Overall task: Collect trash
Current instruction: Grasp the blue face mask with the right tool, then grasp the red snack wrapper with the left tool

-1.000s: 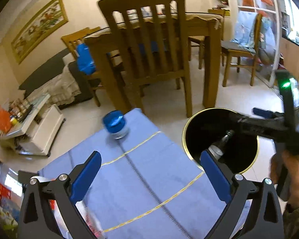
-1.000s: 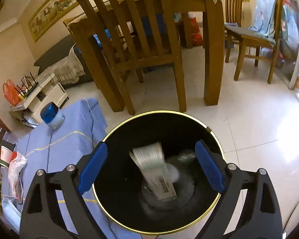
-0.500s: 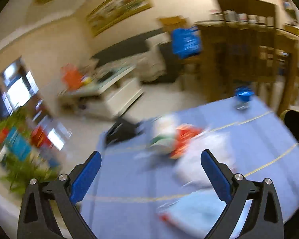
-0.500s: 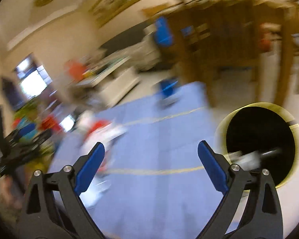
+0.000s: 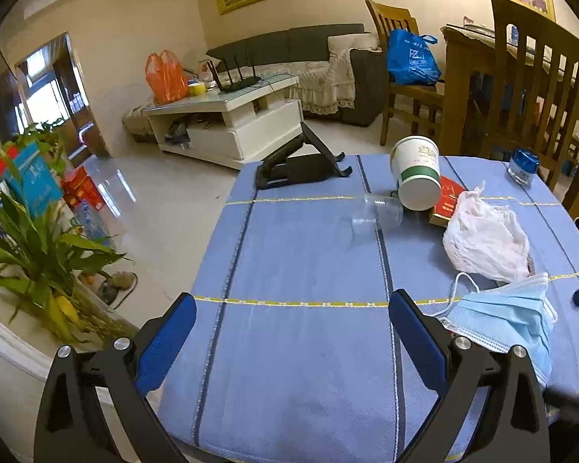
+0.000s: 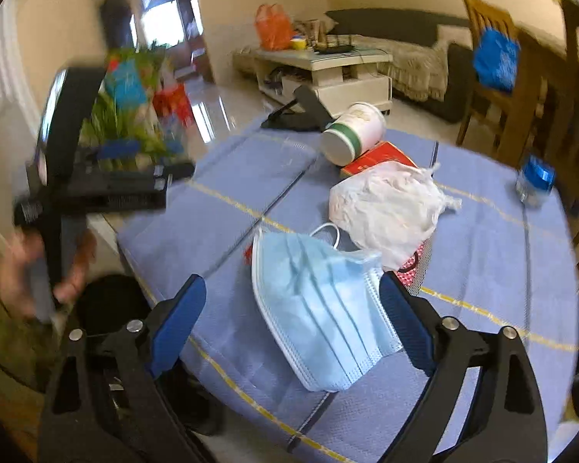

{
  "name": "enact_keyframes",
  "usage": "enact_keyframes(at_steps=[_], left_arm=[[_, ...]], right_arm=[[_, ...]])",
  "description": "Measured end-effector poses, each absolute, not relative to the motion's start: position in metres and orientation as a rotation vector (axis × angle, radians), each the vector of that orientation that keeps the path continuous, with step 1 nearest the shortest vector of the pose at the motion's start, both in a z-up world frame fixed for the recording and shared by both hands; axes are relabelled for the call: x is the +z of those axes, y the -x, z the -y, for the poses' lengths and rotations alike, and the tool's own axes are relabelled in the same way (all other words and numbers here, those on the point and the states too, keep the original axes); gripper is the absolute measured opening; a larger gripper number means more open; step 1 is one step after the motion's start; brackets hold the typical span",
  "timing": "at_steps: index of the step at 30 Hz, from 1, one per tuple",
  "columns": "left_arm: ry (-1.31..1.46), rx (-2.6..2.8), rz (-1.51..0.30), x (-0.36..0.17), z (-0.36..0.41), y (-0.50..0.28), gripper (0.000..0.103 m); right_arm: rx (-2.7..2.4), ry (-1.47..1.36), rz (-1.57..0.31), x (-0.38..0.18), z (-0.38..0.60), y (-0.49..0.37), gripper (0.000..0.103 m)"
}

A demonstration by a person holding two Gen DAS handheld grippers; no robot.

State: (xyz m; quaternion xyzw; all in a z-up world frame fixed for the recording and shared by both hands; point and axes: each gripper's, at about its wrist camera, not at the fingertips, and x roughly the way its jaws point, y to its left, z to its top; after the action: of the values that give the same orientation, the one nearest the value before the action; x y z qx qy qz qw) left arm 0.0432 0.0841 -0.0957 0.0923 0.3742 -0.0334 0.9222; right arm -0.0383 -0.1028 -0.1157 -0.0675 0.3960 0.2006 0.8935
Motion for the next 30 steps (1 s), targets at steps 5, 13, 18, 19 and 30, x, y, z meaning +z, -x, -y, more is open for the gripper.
enact_keyframes(at_steps=[5,13,18,19,30], left_arm=[[-0.17,-0.102,-0.786,-0.107,-0.085,-0.046,0.096],[-0.182,-0.154,-0.753,-0.105,-0.08,-0.039,0.096],[-0.217,-0.255,-0.736,-0.105,-0.056,-0.027,0.096],[-0.219,-0.276,-0.738,-0.106,-0.051,-0.024,0.096],[-0.181,-0.397,-0.857,-0.132,-0.008,-0.025,0.096]], right_arm=[[0.306,0.314,-0.886,-0.155,0.082,0.032,0.045],[0.31,0.072,-0.88,-0.136,0.129,0.028,0.003],[0.328,-0.233,-0.854,-0.11,0.186,0.024,0.002],[0.332,-0.277,-0.849,-0.108,0.196,0.023,0.002],[0.339,-0.442,-0.755,-0.09,0.246,0.045,0.003]])
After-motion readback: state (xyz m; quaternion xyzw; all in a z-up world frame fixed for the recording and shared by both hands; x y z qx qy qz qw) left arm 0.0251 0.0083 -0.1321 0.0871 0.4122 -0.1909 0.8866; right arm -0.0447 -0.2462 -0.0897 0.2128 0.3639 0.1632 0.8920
